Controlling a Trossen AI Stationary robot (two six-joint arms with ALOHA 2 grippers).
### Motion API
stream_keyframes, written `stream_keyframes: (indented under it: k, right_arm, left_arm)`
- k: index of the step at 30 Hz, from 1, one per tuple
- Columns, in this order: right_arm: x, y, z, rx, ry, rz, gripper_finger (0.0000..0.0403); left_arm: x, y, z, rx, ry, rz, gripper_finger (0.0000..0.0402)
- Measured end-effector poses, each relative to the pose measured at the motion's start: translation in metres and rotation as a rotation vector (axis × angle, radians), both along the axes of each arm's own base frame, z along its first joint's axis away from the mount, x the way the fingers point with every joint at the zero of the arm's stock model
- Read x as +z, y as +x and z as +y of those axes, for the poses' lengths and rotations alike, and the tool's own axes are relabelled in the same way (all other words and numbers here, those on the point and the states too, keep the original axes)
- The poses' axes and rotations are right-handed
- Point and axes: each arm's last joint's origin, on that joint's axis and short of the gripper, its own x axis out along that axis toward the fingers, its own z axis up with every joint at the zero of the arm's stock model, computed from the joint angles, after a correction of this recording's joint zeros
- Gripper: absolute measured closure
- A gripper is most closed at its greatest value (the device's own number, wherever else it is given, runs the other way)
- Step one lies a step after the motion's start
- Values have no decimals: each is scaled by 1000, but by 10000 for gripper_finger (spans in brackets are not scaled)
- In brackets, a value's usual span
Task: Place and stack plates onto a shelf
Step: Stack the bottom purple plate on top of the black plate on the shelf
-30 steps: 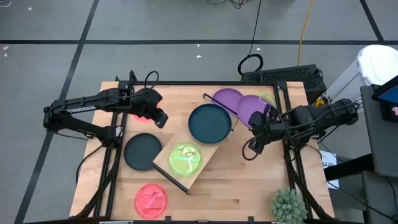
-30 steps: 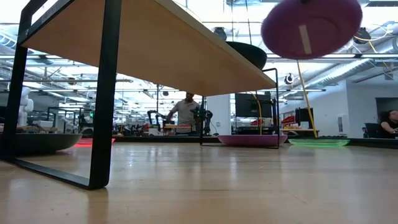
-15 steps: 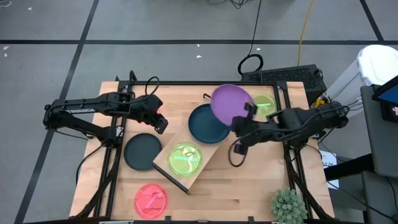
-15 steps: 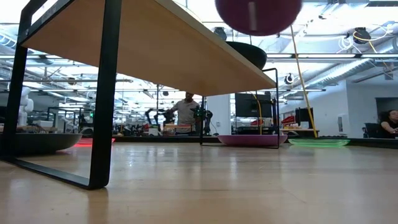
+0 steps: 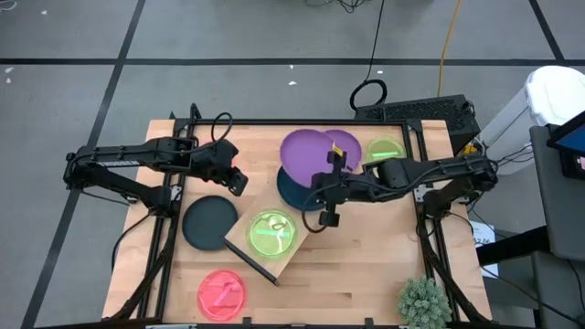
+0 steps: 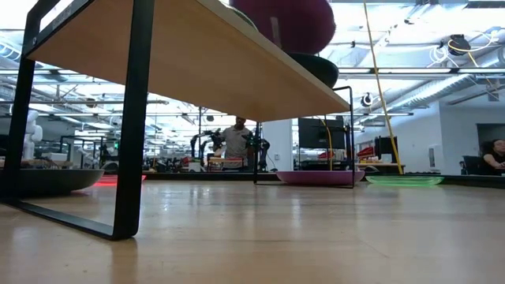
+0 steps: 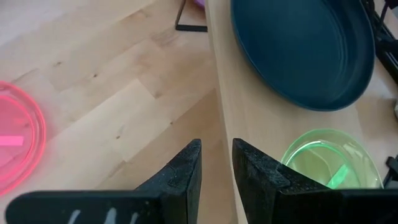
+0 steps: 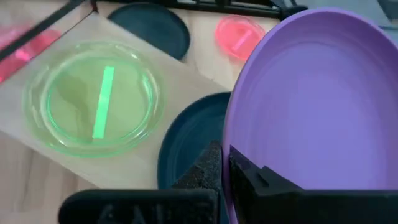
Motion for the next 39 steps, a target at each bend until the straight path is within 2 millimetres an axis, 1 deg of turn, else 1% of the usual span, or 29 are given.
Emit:
stream_keyframes:
  k: [6, 13, 20, 30, 39]
  right_arm:
    - [-17, 17, -1, 137, 56, 69, 403]
    - [-34, 25, 1, 149, 63, 157, 403]
    - [-36, 22, -4, 124, 61, 195, 403]
    - [-36, 21, -5, 111, 33, 204, 401]
    - [-37, 18, -6, 155, -3, 243, 400]
  left_arm:
    - [0, 0, 1, 9, 12, 0, 307]
    - [0, 0, 1, 11, 12, 0, 307]
    - [0, 0, 1, 11, 12, 1, 307]
    - [0, 0, 1, 20, 31, 2, 307]
    - [0, 0, 1, 9, 44, 5, 307]
